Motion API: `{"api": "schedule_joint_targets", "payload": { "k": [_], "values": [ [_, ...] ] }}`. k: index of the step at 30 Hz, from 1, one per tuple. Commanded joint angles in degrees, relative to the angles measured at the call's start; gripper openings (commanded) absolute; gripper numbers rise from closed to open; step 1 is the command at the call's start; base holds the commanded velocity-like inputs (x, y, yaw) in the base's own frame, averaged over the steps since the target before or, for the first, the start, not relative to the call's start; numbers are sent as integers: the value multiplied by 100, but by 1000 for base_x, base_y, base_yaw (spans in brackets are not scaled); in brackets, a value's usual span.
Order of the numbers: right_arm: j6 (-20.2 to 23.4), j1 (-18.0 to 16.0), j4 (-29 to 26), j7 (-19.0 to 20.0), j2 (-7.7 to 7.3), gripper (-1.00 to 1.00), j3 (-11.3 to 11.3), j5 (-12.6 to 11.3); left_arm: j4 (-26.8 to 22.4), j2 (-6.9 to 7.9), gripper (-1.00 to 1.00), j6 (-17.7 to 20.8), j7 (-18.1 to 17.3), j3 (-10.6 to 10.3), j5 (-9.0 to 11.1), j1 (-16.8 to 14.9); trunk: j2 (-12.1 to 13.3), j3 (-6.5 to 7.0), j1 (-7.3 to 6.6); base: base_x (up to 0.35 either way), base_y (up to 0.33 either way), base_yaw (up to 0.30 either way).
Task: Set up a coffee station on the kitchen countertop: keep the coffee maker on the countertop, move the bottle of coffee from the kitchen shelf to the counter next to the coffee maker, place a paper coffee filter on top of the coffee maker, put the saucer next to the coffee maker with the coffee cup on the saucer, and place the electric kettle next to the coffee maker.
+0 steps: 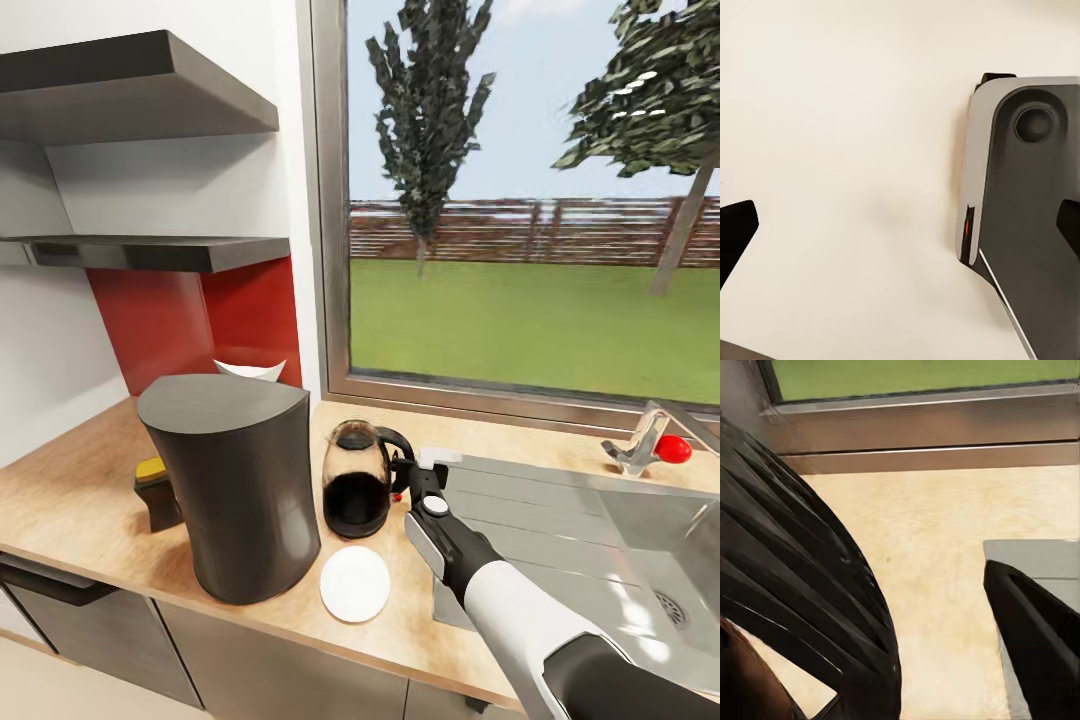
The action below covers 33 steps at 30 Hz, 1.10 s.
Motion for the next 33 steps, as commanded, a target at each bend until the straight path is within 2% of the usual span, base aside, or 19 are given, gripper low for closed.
{"api": "schedule_joint_targets", "payload": {
  "k": [1,22,33],
  "values": [
    [-40,-9,9,-30,0,100,35,-61,10,2,100,-22,-28,38,1,-6,-13,-14,4,0,0,0],
    [-49,-9,246,-30,0,100,35,-70,6,2,100,-22,-28,38,1,-6,-13,-14,4,-1,0,0],
    [-49,-9,238,-30,0,100,35,-70,10,2,100,-23,-26,38,1,-6,-13,-14,4,-271,-40,0]
  ]
}}
